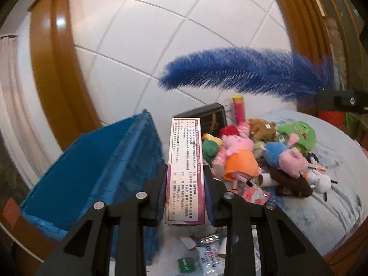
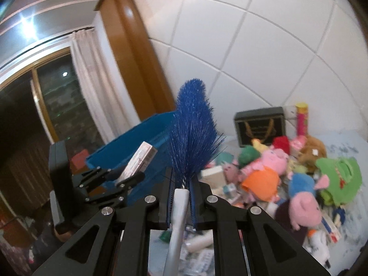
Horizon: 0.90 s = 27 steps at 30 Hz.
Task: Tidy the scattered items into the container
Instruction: 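Lift the box with left gripper while right gripper carries duster toward blue crate, then open left gripper over crate dropping box while right gripper releases duster inside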
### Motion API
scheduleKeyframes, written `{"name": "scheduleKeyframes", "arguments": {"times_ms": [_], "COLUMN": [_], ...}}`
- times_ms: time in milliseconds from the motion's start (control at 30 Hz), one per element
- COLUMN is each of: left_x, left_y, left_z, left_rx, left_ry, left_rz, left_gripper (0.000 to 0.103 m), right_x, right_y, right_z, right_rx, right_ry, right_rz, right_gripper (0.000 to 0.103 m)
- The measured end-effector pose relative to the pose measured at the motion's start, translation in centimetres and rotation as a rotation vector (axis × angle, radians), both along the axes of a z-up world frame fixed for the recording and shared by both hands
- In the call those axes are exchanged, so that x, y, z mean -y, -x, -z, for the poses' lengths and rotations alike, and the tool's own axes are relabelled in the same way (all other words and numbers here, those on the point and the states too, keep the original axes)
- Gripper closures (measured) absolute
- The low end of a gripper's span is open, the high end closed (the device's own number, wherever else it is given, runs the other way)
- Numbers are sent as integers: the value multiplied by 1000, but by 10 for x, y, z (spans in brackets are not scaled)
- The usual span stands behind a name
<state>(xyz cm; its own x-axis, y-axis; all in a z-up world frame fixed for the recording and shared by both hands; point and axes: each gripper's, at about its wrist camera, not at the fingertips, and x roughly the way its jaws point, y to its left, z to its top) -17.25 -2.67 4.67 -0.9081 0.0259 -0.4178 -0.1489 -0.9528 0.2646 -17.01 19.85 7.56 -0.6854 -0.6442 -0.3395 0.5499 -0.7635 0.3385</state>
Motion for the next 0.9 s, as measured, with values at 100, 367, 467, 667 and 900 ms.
{"name": "scheduleKeyframes", "arguments": {"times_ms": [100,367,467,667,900], "left_x": [28,122,158,224,280], "left_y": [-10,-10,0,32,69], "left_z": [-23,-67,-74,-75,-66], "left_rx": [-22,-68,-67,-47,-1], "left_ry": [-23,26,31,31,49], "left_rz": [-49,-196,-231,-266,-279], "left_gripper": [75,75,75,75,74], "right_x": [25,119,167,267,354], "right_y": [1,23,39,77,126], "right_z": [-12,-34,-36,-38,-25], "right_rx": [-2,9,20,60,152], "right_ry": [13,29,24,6,-50], "right_rz": [-52,-134,-141,-146,-99], "right_gripper": [91,91,91,91,80]}}
